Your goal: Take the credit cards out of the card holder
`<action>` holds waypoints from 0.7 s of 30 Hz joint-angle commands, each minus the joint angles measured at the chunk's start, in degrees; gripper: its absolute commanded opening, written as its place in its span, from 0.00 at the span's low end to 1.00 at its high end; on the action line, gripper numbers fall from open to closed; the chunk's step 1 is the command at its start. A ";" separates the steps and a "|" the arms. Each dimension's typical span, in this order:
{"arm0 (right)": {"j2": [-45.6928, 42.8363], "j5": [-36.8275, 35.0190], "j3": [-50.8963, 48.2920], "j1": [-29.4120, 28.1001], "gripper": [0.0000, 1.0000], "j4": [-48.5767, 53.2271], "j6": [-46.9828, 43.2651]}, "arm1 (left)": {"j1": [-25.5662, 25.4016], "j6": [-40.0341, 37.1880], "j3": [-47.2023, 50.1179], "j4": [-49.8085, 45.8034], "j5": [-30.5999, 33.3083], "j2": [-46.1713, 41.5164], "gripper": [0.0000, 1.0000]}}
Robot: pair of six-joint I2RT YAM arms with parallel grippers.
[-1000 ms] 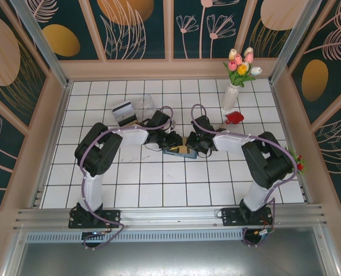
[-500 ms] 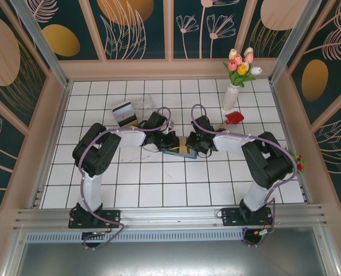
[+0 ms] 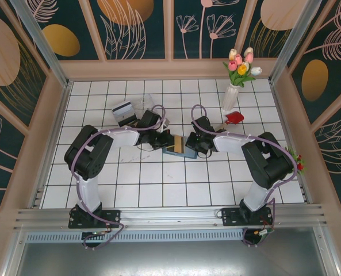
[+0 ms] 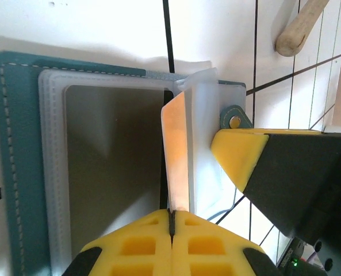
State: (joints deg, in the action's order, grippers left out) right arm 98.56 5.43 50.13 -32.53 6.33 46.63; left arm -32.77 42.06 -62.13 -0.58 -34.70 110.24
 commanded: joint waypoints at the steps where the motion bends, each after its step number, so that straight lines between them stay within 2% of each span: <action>1: 1.26 -2.39 -2.75 0.84 0.08 6.77 -0.24 | 0.73 -3.98 0.43 -4.56 0.44 -2.81 0.00; 7: -6.05 2.82 -1.04 0.81 0.12 4.18 -2.63 | 1.77 -8.83 -0.65 -12.49 5.11 -7.10 0.00; 14: -15.17 5.37 1.41 -1.32 0.25 -0.19 -2.99 | 1.77 -12.97 -3.01 -16.74 10.69 -15.06 0.00; 18: -18.29 7.87 0.51 0.10 0.40 -3.40 -5.41 | 1.75 -15.37 -4.38 -17.95 13.54 -17.51 0.00; 21: -19.90 11.98 -0.35 0.89 0.56 -6.56 -9.92 | 1.76 -16.90 -5.19 -17.98 13.62 -19.01 0.00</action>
State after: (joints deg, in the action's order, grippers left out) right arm 80.47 12.91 50.33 -32.38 3.88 40.93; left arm -31.22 28.45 -65.84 -16.14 -23.07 92.97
